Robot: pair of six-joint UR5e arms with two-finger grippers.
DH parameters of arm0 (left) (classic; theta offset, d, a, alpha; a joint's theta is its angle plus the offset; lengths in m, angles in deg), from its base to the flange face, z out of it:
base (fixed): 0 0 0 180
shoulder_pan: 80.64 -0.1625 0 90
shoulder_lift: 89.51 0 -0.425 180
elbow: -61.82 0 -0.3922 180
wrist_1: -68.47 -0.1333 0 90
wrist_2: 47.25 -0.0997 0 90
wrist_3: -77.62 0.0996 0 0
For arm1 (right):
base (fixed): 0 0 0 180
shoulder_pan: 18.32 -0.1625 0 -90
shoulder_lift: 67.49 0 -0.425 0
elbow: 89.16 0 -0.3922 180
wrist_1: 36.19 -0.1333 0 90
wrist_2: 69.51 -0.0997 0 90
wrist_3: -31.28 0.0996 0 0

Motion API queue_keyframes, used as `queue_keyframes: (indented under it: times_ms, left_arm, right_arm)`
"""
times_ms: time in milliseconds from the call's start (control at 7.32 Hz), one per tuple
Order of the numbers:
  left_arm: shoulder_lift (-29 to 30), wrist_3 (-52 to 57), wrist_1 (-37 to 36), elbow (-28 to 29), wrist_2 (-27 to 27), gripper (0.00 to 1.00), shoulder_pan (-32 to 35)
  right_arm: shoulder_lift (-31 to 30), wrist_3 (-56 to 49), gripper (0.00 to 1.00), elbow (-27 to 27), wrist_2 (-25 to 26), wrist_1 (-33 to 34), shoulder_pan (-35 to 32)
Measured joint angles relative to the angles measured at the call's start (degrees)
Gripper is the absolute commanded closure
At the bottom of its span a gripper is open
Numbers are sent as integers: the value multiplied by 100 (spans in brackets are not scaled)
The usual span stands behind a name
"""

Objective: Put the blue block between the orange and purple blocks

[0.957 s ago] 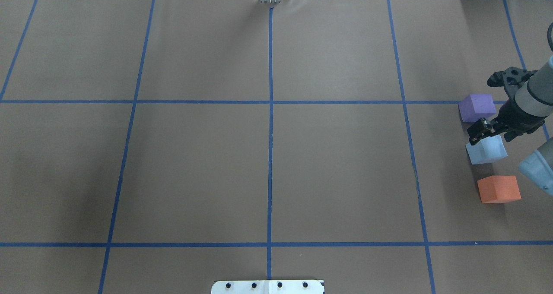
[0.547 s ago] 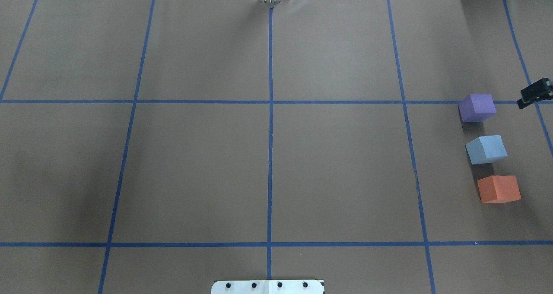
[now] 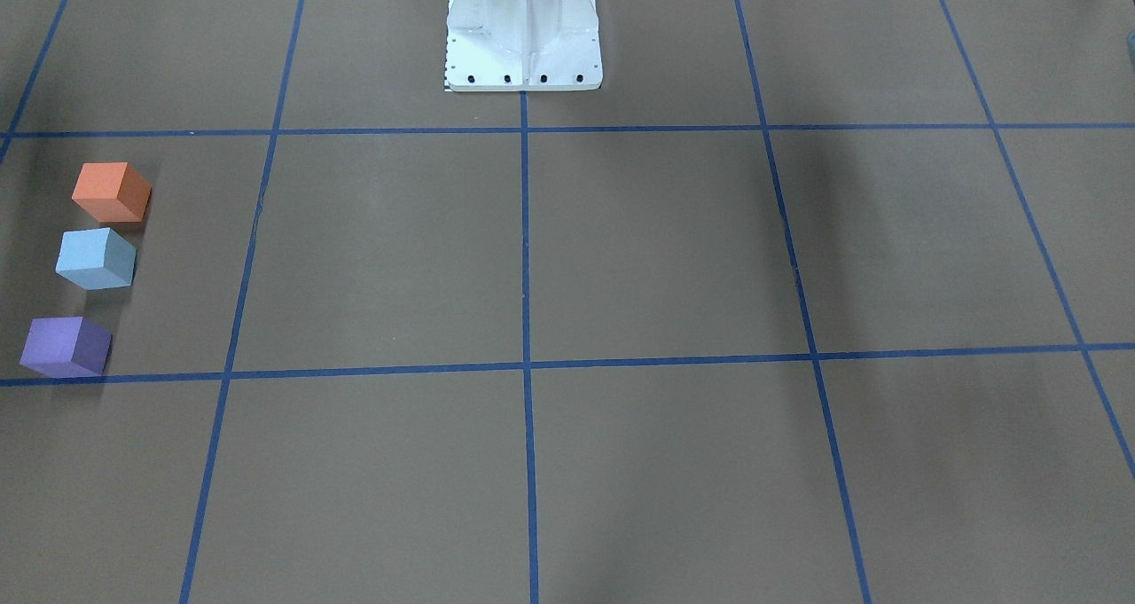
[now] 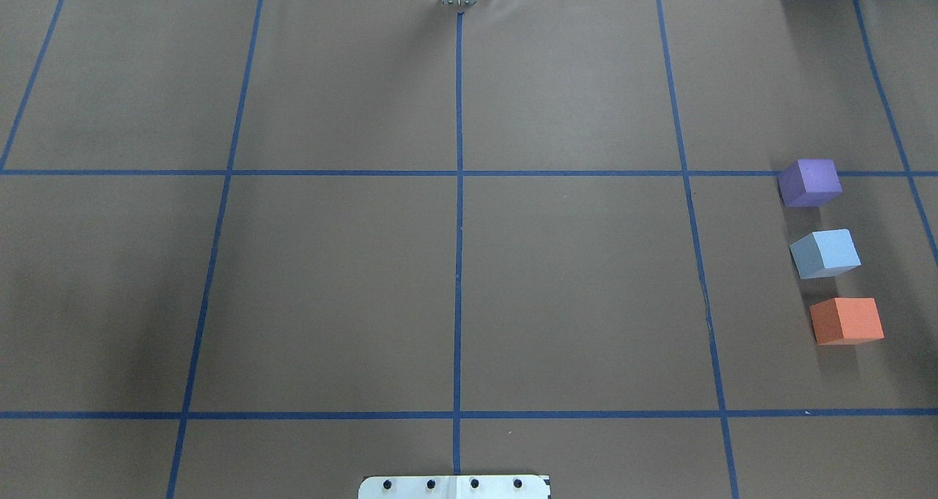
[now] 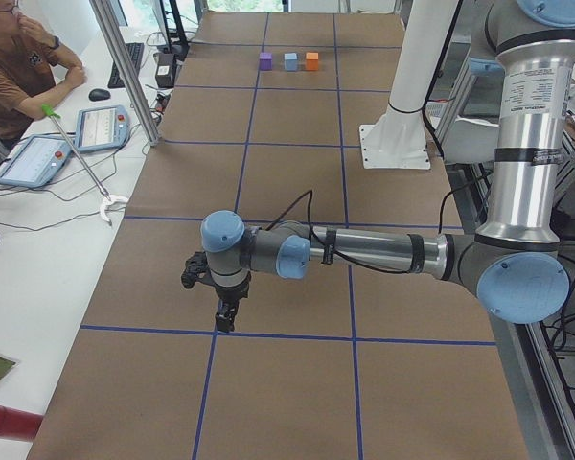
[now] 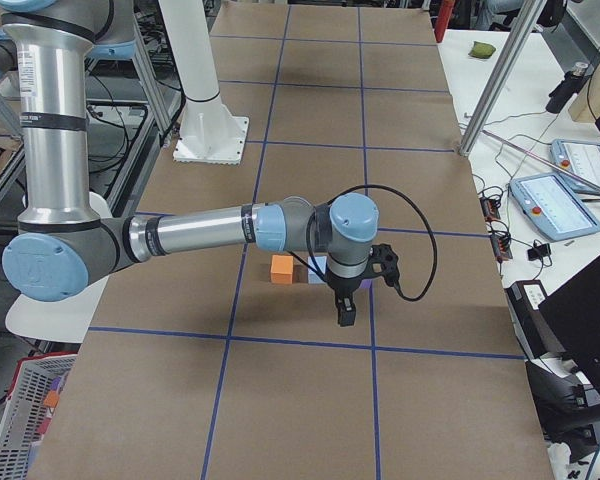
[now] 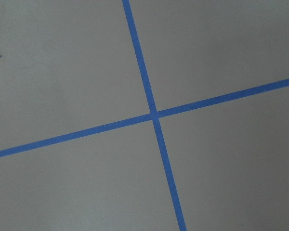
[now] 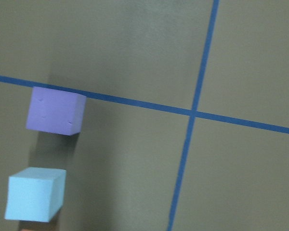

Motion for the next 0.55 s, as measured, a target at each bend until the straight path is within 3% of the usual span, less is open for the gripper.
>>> queue_keyframes:
  times_ms: [547]
  left_arm:
    - [-369, -4, 204, -111, 26, 0, 184]
  right_arm:
    - [-349, -176, 0, -216, -179, -51, -185]
